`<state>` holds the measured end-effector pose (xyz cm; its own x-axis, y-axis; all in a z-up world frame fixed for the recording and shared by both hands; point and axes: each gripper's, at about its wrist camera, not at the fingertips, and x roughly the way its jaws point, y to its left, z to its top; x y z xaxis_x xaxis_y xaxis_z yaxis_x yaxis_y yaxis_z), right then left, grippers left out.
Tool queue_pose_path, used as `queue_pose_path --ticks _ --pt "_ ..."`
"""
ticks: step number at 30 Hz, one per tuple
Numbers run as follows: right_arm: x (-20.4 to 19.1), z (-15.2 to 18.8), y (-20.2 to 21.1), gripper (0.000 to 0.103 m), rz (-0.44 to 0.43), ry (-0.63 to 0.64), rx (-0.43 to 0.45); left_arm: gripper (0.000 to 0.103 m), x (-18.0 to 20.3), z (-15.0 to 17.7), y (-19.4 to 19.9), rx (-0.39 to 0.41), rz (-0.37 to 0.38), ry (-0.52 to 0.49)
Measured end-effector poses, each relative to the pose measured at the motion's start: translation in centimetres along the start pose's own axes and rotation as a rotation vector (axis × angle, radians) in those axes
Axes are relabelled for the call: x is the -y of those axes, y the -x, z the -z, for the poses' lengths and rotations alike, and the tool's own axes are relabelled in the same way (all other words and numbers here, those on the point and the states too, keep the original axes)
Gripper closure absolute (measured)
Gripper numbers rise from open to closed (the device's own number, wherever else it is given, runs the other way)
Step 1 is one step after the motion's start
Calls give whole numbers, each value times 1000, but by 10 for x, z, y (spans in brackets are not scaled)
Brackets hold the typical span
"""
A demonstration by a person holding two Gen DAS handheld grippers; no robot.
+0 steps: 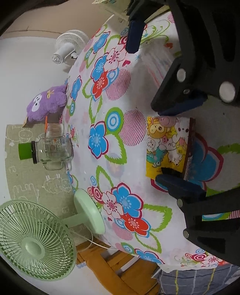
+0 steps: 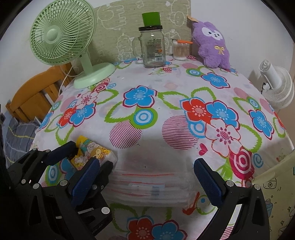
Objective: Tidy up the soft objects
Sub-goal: 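Grasp the cartoon snack box with the left tool while the right tool grasps the clear pack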
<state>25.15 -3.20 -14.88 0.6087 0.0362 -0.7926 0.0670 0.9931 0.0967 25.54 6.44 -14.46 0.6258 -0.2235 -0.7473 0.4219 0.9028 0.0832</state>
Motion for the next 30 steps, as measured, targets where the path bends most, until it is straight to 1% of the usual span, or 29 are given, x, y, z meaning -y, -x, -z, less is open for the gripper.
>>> queue_pose_path --ticks 6,15,22,23,26,30 --pt "-6 3 -2 0 8 43 -10 47 6 11 8 2 -27 -36" --pt "-20 12 -8 0 10 131 -21 47 3 28 22 -5 -46 -29" --pt "-19 18 -7 1 -7 114 -51 47 7 35 27 -9 -61 -28" --pt "-19 20 -7 2 -9 117 -51 47 7 37 27 -10 -62 -29" --pt "-19 24 -5 9 -31 125 -52 48 9 38 29 -11 -63 -20" --pt "-21 26 -3 13 -35 134 -51 47 10 39 30 -13 -65 -10"
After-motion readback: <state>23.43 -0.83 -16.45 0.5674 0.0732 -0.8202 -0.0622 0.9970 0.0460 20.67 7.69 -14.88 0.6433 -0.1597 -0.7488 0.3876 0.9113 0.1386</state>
